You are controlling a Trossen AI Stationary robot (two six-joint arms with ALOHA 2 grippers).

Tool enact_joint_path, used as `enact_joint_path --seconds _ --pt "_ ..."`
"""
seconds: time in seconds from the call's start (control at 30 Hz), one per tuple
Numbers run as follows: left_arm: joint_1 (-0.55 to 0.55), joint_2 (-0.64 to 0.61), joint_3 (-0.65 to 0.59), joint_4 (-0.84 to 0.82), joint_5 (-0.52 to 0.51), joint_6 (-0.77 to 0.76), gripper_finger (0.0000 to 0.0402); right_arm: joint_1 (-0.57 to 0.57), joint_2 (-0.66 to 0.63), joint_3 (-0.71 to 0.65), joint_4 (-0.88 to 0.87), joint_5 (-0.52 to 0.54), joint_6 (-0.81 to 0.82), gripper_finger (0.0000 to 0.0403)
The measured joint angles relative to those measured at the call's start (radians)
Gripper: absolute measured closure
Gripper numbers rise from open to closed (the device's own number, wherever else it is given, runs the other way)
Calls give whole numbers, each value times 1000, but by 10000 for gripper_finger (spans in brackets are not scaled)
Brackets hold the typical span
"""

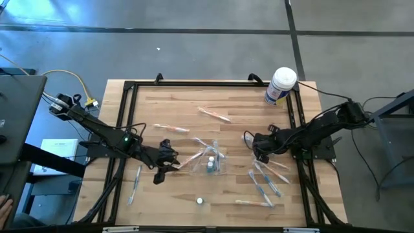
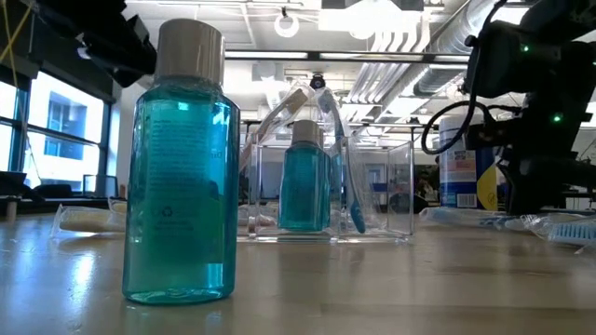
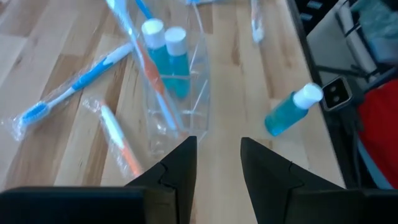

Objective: Pick & Place toothbrushing station
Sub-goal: Put the blue toothbrush into the transparent organizer

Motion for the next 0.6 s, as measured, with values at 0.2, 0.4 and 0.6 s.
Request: enact_joint_path --seconds 0.2,0.4,0.6 --pt "0 0 0 63 -3 0 281 22 -4 1 4 47 0 393" --pt "0 0 0 66 -4 0 281 77 -5 45 -18 96 4 393" --pt "0 0 0 110 -5 0 281 167 -5 145 -110 225 32 394"
